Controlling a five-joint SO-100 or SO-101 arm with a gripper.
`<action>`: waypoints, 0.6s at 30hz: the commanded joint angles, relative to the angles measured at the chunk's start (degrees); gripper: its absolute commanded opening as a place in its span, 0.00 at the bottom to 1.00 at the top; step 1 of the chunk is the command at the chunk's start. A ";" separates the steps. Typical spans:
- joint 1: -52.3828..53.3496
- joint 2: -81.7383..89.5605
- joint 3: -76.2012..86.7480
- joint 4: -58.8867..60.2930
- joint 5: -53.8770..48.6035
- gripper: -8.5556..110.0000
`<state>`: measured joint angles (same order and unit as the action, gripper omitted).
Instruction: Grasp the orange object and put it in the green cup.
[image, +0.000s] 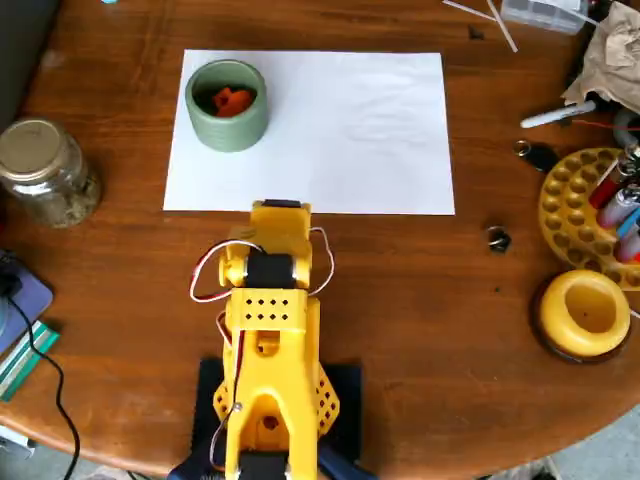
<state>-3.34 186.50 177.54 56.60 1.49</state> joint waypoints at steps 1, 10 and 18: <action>0.09 0.26 -0.09 2.64 -0.44 0.07; 0.18 0.26 -0.09 9.23 -0.88 0.07; 0.26 0.26 -0.09 9.23 -0.79 0.07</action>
<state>-3.25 187.03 177.54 65.65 0.70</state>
